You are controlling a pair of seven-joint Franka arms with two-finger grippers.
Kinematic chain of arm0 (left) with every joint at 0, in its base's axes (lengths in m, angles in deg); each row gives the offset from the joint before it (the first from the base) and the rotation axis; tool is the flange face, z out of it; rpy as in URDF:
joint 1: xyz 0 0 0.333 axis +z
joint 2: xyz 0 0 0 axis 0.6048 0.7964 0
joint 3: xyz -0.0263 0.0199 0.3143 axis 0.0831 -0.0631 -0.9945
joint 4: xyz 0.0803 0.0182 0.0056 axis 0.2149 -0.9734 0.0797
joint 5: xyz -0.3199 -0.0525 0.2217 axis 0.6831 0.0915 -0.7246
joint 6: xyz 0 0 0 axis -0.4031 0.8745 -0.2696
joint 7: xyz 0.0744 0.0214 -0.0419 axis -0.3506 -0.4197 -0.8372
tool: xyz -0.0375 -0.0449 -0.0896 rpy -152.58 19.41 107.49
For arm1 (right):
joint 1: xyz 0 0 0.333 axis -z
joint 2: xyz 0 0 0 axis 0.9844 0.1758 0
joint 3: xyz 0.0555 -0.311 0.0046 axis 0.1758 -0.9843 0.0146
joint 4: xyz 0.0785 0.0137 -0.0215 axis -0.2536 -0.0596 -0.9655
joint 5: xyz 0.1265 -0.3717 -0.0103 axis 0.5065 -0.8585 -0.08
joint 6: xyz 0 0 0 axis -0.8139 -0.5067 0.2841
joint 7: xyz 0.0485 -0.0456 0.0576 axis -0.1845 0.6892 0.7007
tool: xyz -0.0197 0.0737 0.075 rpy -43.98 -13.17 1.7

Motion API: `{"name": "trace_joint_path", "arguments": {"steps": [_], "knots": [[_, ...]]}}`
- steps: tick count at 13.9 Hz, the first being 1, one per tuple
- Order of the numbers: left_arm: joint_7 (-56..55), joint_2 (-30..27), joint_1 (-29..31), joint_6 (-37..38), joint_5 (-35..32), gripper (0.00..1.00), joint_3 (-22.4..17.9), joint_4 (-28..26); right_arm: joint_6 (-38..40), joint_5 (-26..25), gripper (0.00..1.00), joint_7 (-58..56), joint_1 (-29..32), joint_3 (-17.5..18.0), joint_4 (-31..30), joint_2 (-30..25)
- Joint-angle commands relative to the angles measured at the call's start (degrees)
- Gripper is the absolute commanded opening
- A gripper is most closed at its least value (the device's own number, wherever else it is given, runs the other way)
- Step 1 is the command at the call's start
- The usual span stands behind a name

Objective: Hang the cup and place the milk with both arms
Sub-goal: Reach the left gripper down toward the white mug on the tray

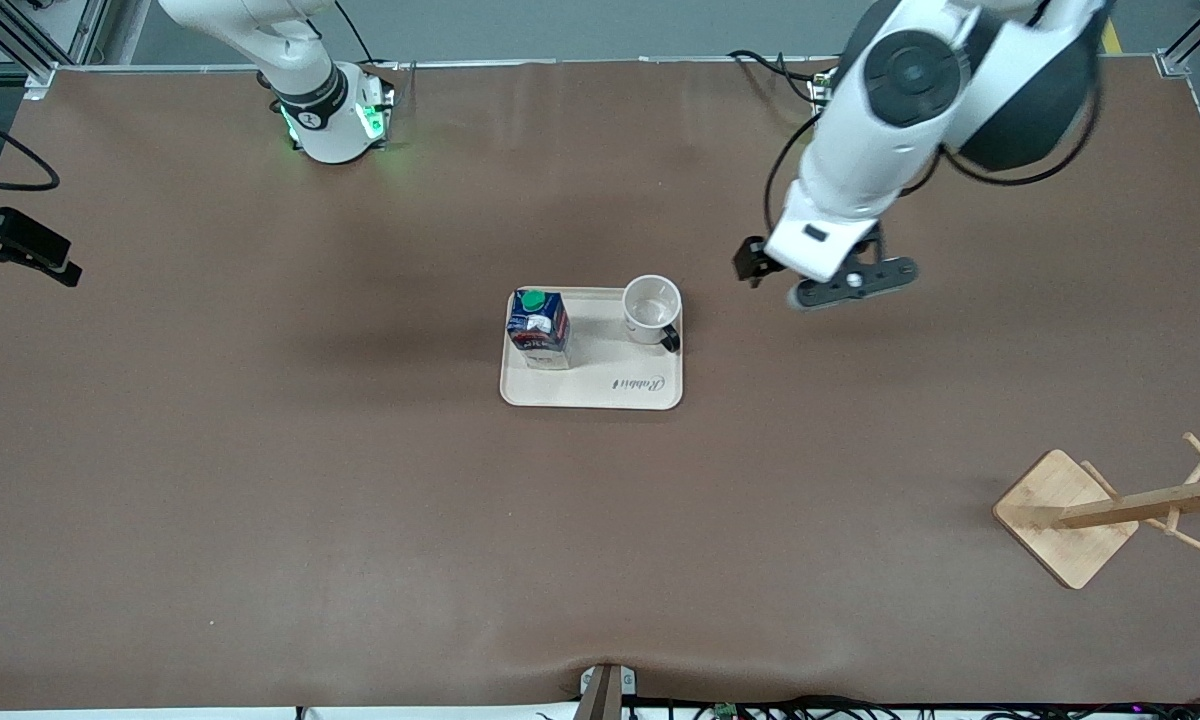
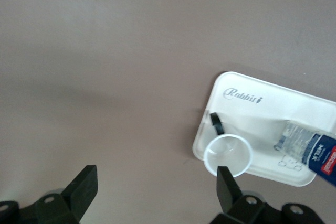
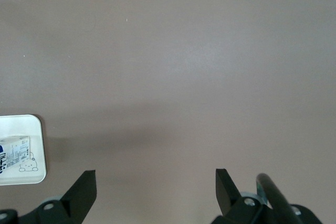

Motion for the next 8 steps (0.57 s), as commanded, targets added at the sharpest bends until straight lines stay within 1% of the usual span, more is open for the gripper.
{"name": "trace_joint_path", "arguments": {"steps": [1, 3, 5, 8], "knots": [[-7.47, -0.53, -2.10, -10.15, -0.22, 1.00, 1.10, -8.22, -0.12, -0.18, 1.00, 0.57, 0.29, 0.53, 0.59, -0.13], [-14.31, 2.26, -5.00, -15.61, -0.74, 1.00, 1.10, -11.40, -0.13, -0.17, 1.00, 0.66, 0.02, 0.62, 0.59, 3.89], [-21.78, 5.51, -7.55, -19.22, -4.68, 0.99, 1.10, -12.81, -0.21, -0.35, 1.00, 0.31, 0.20, 0.62, 0.68, 4.36], [-33.48, 11.40, -10.46, -22.31, -12.23, 0.92, 1.10, -13.25, -0.13, -0.18, 1.00, 0.48, 0.02, 0.71, 0.68, 5.15]]}}
